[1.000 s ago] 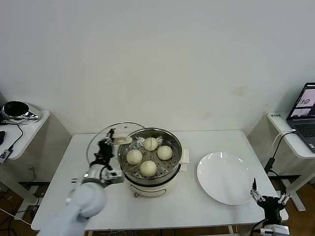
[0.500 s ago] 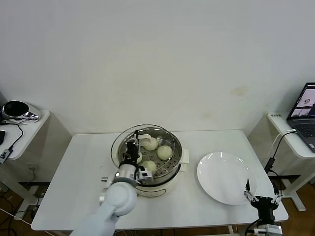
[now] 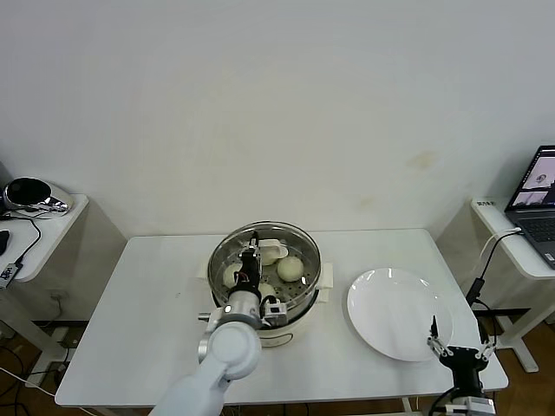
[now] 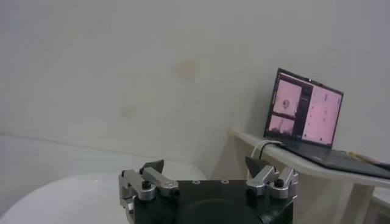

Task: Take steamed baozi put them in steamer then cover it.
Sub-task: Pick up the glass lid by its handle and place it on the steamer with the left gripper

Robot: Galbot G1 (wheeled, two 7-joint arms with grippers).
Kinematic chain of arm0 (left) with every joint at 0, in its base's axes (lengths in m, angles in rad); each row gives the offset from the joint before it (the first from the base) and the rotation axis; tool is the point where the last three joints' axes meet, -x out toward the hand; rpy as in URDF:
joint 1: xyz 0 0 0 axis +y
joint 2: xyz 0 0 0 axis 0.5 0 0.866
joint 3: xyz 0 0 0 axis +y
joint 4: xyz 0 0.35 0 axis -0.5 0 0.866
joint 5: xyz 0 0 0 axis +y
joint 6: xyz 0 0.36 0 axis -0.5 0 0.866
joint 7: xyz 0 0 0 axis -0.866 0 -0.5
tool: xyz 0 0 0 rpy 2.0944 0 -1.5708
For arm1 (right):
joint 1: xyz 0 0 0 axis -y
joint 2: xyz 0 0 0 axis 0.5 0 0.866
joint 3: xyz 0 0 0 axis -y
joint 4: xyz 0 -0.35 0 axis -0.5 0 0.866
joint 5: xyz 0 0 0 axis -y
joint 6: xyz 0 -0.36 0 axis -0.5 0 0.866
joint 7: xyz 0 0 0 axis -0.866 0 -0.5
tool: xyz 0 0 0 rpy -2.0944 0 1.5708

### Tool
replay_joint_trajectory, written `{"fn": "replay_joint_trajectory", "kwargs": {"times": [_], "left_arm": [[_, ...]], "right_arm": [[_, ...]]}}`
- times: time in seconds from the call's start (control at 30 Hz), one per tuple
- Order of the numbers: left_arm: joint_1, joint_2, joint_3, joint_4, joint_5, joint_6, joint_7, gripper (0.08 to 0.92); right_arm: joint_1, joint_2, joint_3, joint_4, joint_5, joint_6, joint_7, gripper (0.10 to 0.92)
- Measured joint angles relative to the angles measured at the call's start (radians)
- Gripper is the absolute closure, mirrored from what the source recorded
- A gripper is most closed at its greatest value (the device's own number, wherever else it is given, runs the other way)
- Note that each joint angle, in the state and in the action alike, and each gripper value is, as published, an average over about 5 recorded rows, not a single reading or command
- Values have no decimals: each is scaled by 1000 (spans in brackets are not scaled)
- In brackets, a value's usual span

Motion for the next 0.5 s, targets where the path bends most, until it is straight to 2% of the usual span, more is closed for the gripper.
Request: {"fn": "replay_joint_trajectory", "kwargs": {"times": [0.5], "left_arm": [[16, -16, -16, 30, 35, -9, -1, 851]], "right_arm": [[-2, -5, 4, 1, 5, 0, -3, 203]]}}
